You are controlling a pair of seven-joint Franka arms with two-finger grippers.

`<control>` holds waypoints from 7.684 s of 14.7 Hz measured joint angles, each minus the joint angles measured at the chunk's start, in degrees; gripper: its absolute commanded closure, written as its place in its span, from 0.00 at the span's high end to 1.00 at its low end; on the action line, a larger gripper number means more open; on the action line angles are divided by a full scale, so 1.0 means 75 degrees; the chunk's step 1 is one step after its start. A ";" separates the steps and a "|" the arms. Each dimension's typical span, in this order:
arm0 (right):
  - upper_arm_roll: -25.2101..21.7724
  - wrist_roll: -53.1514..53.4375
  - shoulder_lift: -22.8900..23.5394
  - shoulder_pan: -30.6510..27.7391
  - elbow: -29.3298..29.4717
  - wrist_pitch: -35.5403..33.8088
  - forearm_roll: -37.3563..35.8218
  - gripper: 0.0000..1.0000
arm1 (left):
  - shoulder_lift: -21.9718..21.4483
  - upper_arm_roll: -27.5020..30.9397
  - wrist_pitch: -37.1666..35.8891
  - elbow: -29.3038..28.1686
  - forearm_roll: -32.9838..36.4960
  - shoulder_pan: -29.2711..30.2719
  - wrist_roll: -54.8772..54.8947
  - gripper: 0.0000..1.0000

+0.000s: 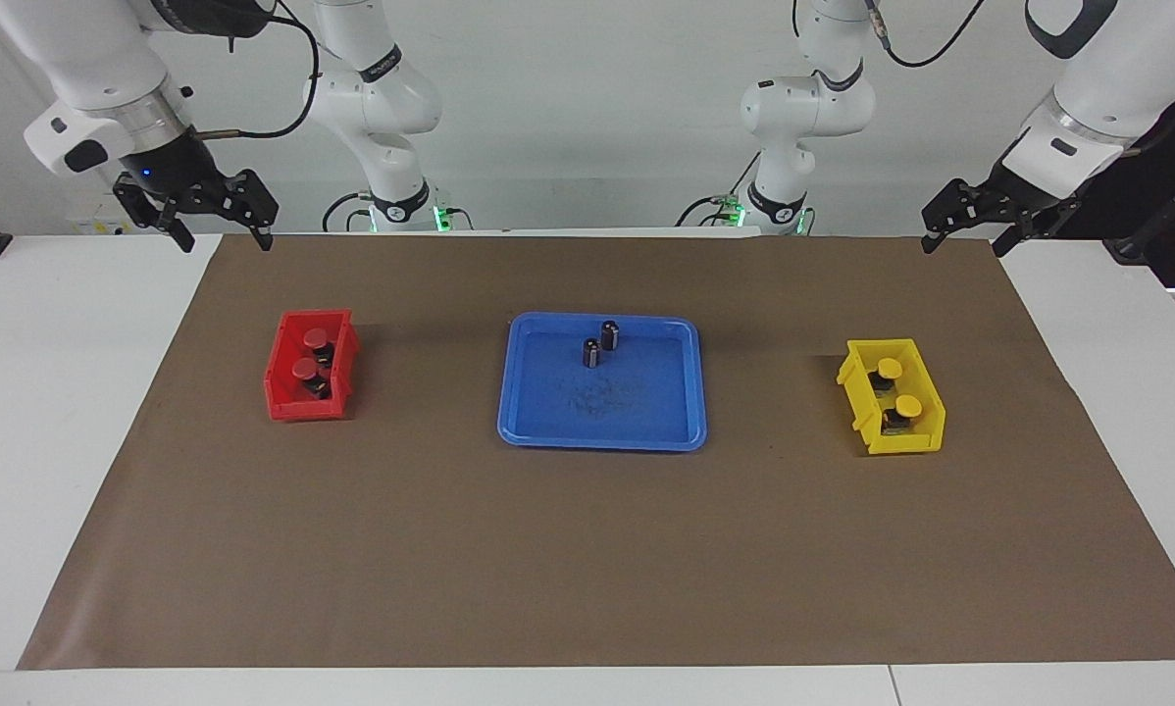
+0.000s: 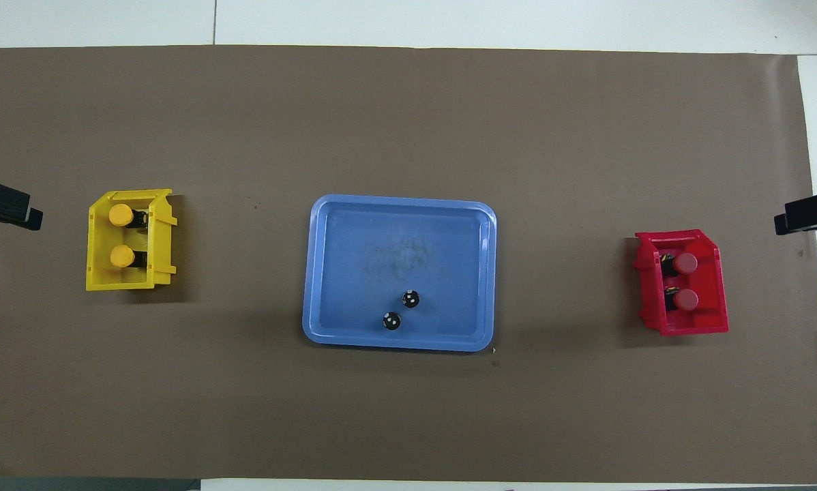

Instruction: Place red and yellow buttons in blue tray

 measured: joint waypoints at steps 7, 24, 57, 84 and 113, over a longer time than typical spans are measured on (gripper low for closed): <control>0.0028 -0.0009 0.0002 0.0329 -0.0021 -0.0002 0.0005 0.95 | 0.0003 0.0019 0.0658 -0.0049 0.0241 0.0020 0.0114 1.00; -0.0014 -0.0151 0.0789 -0.0031 -0.3315 0.4278 0.0005 0.87 | 0.0001 0.0009 0.0744 -0.0195 0.0247 0.0143 0.0144 1.00; -0.0024 -0.0209 0.0652 -0.0219 -0.5022 0.5648 0.0005 0.61 | -0.0232 0.0029 0.1389 -0.0884 0.0247 0.0154 0.0142 1.00; 0.0105 0.6597 0.4024 0.5066 0.1082 0.3366 0.0268 0.16 | 0.1071 0.0017 0.6322 -0.3960 0.0248 0.0306 0.0001 0.65; -0.0117 0.0023 -0.0259 0.0331 -0.4874 0.4400 0.0075 0.72 | 0.1032 -0.0217 0.3481 -0.1839 0.0142 -0.2086 -0.3652 0.01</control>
